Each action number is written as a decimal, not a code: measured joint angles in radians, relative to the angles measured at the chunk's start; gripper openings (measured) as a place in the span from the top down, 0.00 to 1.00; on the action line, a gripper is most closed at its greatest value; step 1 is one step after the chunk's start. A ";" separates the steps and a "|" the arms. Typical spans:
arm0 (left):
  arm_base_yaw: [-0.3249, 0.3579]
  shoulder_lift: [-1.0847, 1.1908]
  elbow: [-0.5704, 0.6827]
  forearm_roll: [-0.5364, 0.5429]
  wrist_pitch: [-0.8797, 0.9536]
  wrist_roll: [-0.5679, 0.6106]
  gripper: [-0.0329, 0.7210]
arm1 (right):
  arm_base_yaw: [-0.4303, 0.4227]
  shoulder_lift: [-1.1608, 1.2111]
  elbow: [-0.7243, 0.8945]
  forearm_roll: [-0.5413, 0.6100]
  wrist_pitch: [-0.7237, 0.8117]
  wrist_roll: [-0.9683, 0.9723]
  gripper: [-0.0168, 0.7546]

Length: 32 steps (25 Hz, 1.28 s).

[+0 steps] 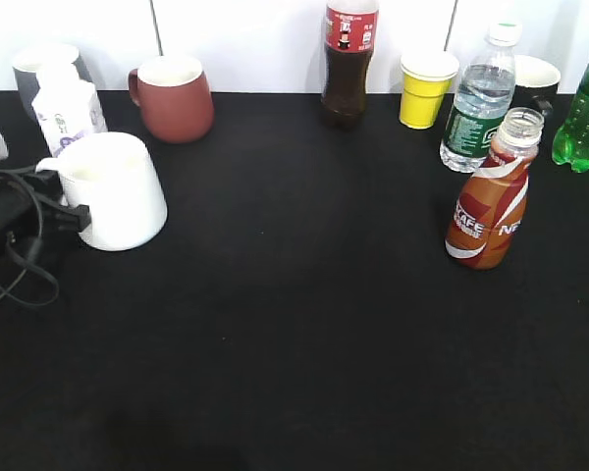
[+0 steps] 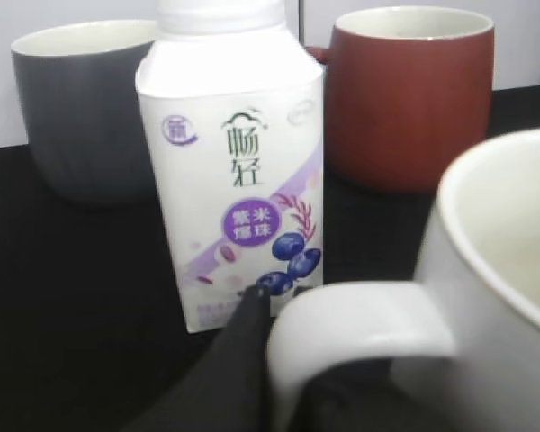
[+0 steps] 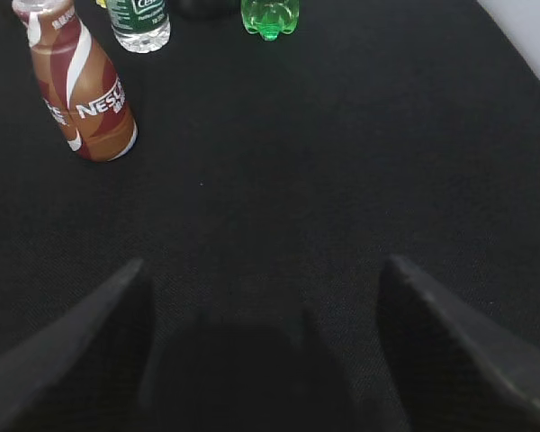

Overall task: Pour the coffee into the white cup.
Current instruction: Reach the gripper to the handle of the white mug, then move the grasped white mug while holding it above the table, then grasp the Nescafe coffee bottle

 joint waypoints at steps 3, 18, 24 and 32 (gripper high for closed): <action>0.002 -0.005 0.005 0.041 -0.009 0.003 0.90 | 0.000 0.000 0.000 0.000 0.000 0.000 0.22; -0.157 -0.282 -0.070 0.357 0.139 -0.098 0.91 | 0.000 0.000 0.000 0.000 0.000 0.000 0.22; -0.157 -0.278 -0.070 0.366 0.155 -0.133 0.91 | 0.000 0.219 -0.020 0.015 -0.538 -0.130 0.22; -0.157 -0.263 -0.070 0.366 0.156 -0.135 0.91 | 0.000 0.732 0.283 0.012 -1.363 -0.077 0.22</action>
